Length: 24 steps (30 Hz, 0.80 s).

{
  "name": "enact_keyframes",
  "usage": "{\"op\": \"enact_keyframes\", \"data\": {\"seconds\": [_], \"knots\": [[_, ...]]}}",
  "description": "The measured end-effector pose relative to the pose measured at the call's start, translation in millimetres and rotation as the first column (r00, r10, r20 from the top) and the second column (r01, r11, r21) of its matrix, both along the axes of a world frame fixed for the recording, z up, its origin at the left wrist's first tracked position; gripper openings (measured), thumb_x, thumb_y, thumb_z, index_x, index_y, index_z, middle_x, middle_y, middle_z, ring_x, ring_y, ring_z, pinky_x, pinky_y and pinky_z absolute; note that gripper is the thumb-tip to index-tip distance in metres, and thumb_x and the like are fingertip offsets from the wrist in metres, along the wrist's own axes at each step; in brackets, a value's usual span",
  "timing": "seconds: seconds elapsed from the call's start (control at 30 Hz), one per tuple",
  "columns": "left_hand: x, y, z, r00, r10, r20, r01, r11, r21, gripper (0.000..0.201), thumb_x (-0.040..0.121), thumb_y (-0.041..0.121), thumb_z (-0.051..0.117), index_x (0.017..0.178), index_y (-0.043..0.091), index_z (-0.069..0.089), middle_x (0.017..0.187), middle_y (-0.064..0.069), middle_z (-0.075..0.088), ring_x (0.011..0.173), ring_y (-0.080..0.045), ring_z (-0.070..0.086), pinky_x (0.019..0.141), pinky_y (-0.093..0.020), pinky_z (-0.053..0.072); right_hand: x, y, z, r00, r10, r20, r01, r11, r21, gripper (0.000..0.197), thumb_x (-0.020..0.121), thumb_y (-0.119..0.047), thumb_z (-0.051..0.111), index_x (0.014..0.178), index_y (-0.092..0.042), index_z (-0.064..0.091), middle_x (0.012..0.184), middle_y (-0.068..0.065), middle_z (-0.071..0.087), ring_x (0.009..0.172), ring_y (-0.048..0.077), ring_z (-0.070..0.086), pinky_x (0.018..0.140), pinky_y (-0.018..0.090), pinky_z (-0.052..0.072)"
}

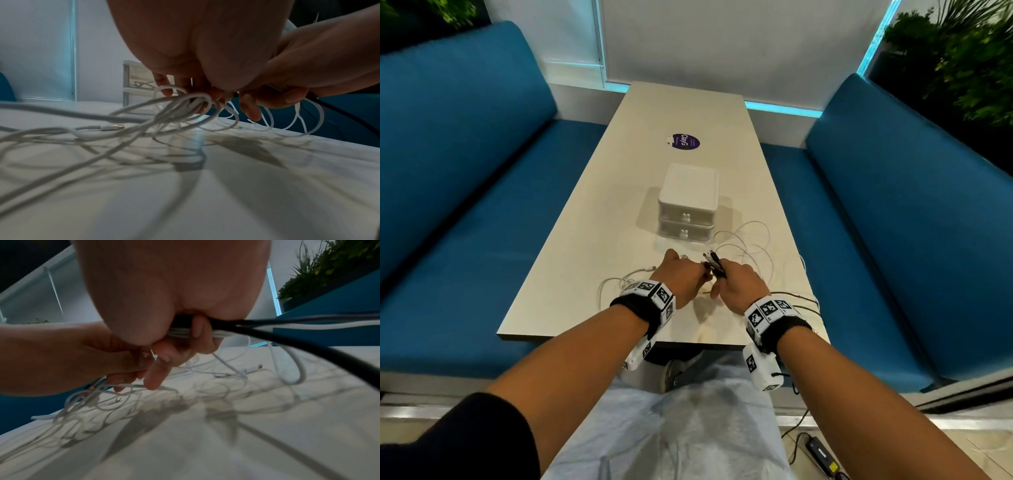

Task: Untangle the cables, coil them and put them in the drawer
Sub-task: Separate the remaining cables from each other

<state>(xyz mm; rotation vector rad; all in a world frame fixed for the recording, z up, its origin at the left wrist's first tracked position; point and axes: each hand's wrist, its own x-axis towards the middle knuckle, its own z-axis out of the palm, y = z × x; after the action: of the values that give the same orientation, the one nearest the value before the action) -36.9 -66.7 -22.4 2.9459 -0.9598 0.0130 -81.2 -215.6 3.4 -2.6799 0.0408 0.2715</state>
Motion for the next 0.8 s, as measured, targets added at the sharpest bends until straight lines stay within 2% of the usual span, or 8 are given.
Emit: {"op": "enact_keyframes", "data": {"seconds": [0.13,0.27,0.33,0.43,0.53,0.67,0.73,0.8], "knots": [[0,0,-3,0.999,0.011,-0.037,-0.013,0.997,-0.08,0.028,0.106,0.034,0.033,0.091,0.024,0.054,0.074,0.001,0.065,0.068,-0.025,0.049,0.088,-0.039,0.027,2,-9,1,0.978,-0.164,0.132,0.173,0.983,-0.055,0.024,0.093,-0.022,0.046,0.114,-0.013,0.053,0.103,0.014,0.062,0.094,0.039,0.061,0.077,0.041,0.051],[1,6,-7,0.998,0.025,-0.053,-0.026,0.999,-0.029,0.022,0.104,0.031,0.034,0.086,0.028,0.046,0.074,0.006,0.058,0.068,-0.022,0.045,0.09,-0.04,0.027,3,-20,5,0.962,-0.227,0.153,0.25,0.956,-0.151,0.026,0.1,-0.027,0.039,0.114,-0.01,0.053,0.108,0.016,0.06,0.097,0.039,0.06,0.072,0.037,0.042],[1,8,-7,0.997,0.062,-0.042,-0.062,0.998,-0.002,0.018,0.102,0.026,0.038,0.085,0.029,0.044,0.075,0.008,0.056,0.067,-0.02,0.045,0.091,-0.04,0.025,5,-22,6,0.977,-0.191,0.1,0.199,0.976,-0.083,0.026,0.1,-0.028,0.04,0.109,-0.01,0.056,0.104,0.015,0.062,0.094,0.037,0.061,0.072,0.037,0.046],[1,9,-8,0.994,0.106,-0.033,-0.105,0.994,0.031,0.015,0.1,0.021,0.042,0.087,0.028,0.042,0.069,0.011,0.044,0.063,-0.018,0.041,0.091,-0.038,0.024,6,-20,4,0.994,-0.107,0.025,0.101,0.981,0.165,0.022,0.098,-0.025,0.045,0.096,-0.014,0.064,0.09,0.007,0.067,0.082,0.029,0.063,0.074,0.038,0.052],[-1,9,-7,0.993,0.101,-0.065,-0.099,0.994,0.033,0.012,0.099,0.019,0.042,0.089,0.025,0.044,0.068,0.012,0.043,0.064,-0.019,0.042,0.086,-0.037,0.022,4,-16,5,0.992,-0.115,0.055,0.089,0.935,0.344,0.026,0.101,-0.029,0.042,0.095,-0.021,0.067,0.069,-0.005,0.058,0.068,0.02,0.056,0.067,0.032,0.046],[-3,2,-4,0.997,0.019,-0.08,-0.023,0.999,-0.042,0.015,0.103,0.023,0.037,0.098,0.026,0.05,0.073,0.008,0.056,0.065,-0.021,0.044,0.087,-0.039,0.025,1,-9,5,0.997,-0.014,0.081,-0.01,0.958,0.288,0.026,0.103,-0.033,0.042,0.105,-0.019,0.064,0.078,-0.003,0.06,0.074,0.02,0.057,0.068,0.032,0.043],[-4,1,-1,0.997,-0.008,-0.079,0.002,0.998,-0.068,0.019,0.103,0.021,0.032,0.093,0.028,0.047,0.073,0.007,0.059,0.067,-0.022,0.047,0.086,-0.039,0.026,0,-7,1,0.997,0.028,0.066,-0.043,0.971,0.236,0.023,0.102,-0.026,0.043,0.103,-0.014,0.062,0.09,0.006,0.064,0.082,0.026,0.059,0.069,0.033,0.043],[-3,3,-1,0.998,-0.004,-0.069,0.0,0.998,-0.057,0.024,0.1,0.015,0.033,0.089,0.025,0.051,0.078,0.006,0.061,0.074,-0.021,0.053,0.085,-0.038,0.026,1,-7,-2,0.998,0.049,0.048,-0.058,0.98,0.192,0.021,0.1,-0.02,0.044,0.104,-0.012,0.063,0.093,0.008,0.064,0.084,0.027,0.06,0.069,0.032,0.041]]}}
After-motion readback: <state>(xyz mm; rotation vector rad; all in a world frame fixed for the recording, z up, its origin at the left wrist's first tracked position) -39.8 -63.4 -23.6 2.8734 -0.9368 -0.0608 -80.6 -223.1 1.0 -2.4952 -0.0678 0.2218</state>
